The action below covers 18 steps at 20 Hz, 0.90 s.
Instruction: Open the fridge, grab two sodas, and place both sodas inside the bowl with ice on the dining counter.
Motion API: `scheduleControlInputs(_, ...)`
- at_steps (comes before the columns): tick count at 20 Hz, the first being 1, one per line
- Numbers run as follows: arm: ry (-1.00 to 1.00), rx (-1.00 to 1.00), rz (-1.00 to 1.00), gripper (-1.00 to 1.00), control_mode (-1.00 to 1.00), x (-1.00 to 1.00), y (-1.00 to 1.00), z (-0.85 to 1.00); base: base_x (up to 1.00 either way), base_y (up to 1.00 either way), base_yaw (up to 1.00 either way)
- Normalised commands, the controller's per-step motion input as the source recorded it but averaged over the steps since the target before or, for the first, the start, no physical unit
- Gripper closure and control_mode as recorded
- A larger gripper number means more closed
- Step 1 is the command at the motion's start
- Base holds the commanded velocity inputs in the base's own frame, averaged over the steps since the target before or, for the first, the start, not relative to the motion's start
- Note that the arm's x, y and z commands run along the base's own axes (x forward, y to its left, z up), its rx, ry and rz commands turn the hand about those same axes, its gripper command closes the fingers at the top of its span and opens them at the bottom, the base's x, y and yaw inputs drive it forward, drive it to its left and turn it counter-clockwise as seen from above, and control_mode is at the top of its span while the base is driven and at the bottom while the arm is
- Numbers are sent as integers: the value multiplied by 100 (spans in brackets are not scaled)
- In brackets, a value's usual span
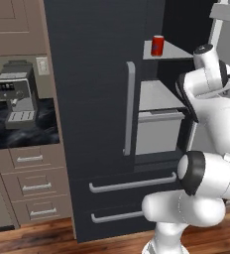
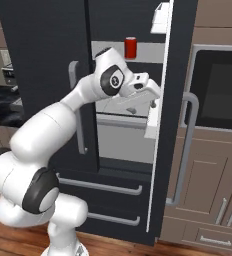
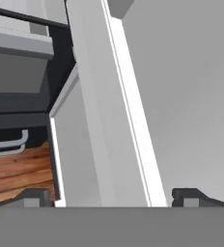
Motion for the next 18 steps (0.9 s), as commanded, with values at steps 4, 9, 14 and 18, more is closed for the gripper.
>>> scheduleControlInputs(4,-16,0,0,-100,-100,-14,29,11,0,0,0)
scheduleControlInputs(9,-18,0,0,-100,-100,-8,65,27,0,0,0)
scheduleControlInputs(14,-13,0,3,-100,-100,-17,89,5,0,0,0)
scheduleControlInputs(18,-13,10,11,-100,-100,-16,88,-9,0,0,0)
